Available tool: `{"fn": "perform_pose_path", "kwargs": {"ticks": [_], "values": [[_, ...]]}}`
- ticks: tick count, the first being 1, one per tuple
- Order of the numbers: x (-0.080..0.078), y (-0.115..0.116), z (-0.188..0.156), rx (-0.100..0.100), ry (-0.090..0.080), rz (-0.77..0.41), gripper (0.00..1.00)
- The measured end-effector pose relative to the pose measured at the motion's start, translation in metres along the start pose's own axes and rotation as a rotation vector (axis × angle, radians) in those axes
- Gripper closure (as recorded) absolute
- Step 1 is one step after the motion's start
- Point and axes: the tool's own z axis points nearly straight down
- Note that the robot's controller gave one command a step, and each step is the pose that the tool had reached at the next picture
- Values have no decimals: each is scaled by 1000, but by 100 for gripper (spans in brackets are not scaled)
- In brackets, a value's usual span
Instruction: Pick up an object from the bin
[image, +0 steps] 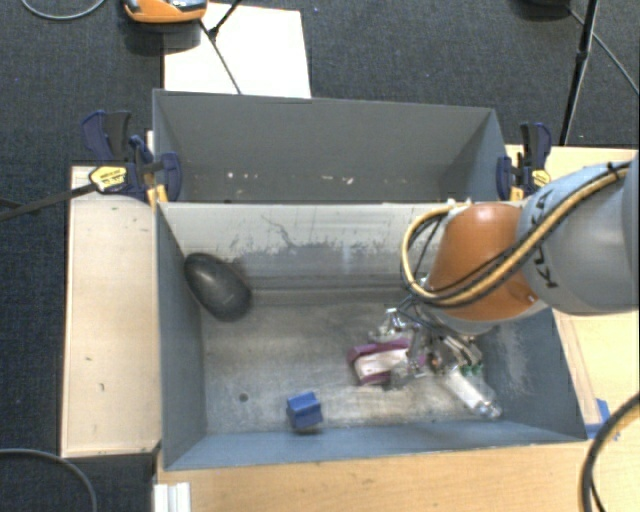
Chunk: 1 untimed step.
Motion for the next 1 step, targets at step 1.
{"fn": "perform_pose_path", "kwargs": {"ticks": [1], "values": [[-4,-1,-119,0,8,1,100]]}}
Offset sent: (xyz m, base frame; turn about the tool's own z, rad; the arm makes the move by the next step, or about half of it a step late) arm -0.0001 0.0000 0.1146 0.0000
